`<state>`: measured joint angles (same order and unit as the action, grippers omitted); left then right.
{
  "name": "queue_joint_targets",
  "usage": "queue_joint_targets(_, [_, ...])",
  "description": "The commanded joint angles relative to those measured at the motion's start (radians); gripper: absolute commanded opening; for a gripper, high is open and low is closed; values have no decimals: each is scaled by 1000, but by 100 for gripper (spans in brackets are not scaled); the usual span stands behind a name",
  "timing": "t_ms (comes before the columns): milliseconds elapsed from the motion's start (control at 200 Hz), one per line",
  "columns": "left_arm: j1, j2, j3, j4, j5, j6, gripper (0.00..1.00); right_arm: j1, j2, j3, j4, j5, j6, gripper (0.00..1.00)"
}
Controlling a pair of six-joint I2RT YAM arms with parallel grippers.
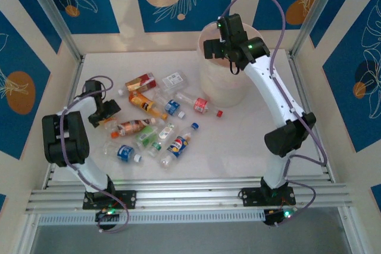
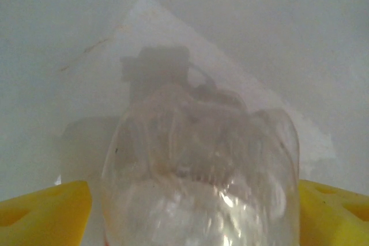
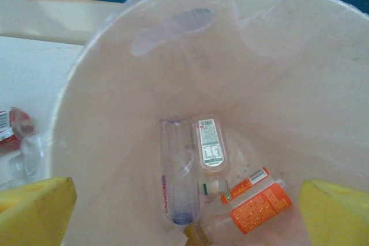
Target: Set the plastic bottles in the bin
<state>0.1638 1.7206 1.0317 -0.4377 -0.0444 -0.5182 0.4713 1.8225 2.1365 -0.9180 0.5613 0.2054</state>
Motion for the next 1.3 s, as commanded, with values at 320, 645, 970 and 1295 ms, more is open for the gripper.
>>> queue_joint_targets(320, [31,24,95,6,-37,29,63,79,-151,-137,106,63,-1,99])
queue_joint_targets(645, [35,-132,140,-29,18,24,49,85,-263,-297,184,-100,85,99])
queue_joint_targets(970, [-38,-336,170,-17,237,-48,51,90,-337,-499,311,-288,122,99])
queue_joint_targets(1295, [-301,-376,214,151,296,-242,51,133,-358,-670,521,-589,168,99])
